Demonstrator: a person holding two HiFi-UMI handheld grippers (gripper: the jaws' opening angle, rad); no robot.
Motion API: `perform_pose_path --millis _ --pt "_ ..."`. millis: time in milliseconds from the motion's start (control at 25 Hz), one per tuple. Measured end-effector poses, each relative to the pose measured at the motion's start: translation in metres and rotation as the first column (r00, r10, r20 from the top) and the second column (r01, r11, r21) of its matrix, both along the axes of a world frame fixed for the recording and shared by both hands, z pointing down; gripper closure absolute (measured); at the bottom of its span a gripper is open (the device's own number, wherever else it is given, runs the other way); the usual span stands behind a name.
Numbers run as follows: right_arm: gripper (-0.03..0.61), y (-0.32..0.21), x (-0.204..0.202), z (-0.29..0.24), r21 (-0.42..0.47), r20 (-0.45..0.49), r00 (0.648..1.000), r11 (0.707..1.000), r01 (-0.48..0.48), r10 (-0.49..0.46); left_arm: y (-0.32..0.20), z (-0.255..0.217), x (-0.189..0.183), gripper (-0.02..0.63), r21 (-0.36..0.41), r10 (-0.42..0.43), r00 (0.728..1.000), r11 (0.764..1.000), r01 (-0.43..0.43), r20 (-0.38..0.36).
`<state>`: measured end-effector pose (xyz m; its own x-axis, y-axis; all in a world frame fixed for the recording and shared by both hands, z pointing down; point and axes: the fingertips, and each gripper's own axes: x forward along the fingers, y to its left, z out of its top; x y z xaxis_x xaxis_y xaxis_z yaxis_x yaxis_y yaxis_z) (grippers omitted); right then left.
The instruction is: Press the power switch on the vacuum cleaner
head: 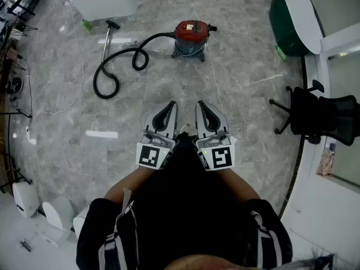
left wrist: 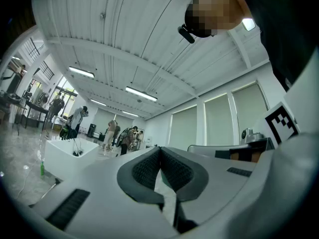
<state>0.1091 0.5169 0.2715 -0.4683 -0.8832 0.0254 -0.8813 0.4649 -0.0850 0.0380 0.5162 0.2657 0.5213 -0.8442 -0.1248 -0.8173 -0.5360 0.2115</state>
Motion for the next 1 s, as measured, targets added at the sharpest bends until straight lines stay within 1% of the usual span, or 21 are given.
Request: perform_pose_path --millis 120,240,360,440,520,640,760,880,1000 --pt "0.56 -0.004 0.005 0.001 0.005 -0.012 1.0 1.0 -0.006 0.006 -0.004 0.005 -0.001 0.595 -0.005 -0.013 1.0 1.0 0.013 0.023" --pt "0.56 -0.007 0.011 -0.001 0.015 0.012 1.0 1.0 -0.013 0.013 -0.012 -0.001 -0.003 0.595 0.011 -0.047 0.999 0.999 0.047 0.0" --pt "0.558 -0.009 0.03 0.002 -0.003 0.07 0.997 1.0 -0.03 0.03 -0.021 0.008 -0.01 0.595 -0.035 -0.092 0.996 0.995 0.093 0.004" --pt "0.558 -0.011 0.042 0.006 -0.018 0.07 0.997 0.999 -0.043 0.045 -0.027 0.013 -0.018 0.595 -0.052 -0.125 0.992 0.991 0.126 0.006" --pt "0.558 -0.014 0.05 0.009 -0.02 0.07 0.996 0.998 -0.061 0.062 -0.032 0.014 -0.025 0.595 -0.051 -0.141 0.99 0.989 0.141 0.016" --pt "0.558 -0.023 0.06 0.009 -0.01 0.077 0.994 0.997 -0.076 0.076 -0.038 0.011 -0.019 0.595 -0.031 -0.144 0.989 0.989 0.145 0.032" --pt "0.558 -0.032 0.069 0.006 0.002 0.063 0.995 0.997 -0.075 0.075 -0.044 0.006 -0.005 0.595 -0.018 -0.135 0.991 0.991 0.135 0.02" --pt "0.558 -0.036 0.074 0.007 0.003 0.066 0.996 0.998 -0.058 0.058 -0.047 0.002 0.01 0.595 0.0 -0.108 0.994 0.994 0.108 0.001" --pt "0.558 -0.04 0.079 0.012 -0.01 0.079 0.996 0.999 -0.034 0.035 -0.054 -0.001 0.021 0.595 0.019 -0.104 0.995 0.994 0.104 0.005"
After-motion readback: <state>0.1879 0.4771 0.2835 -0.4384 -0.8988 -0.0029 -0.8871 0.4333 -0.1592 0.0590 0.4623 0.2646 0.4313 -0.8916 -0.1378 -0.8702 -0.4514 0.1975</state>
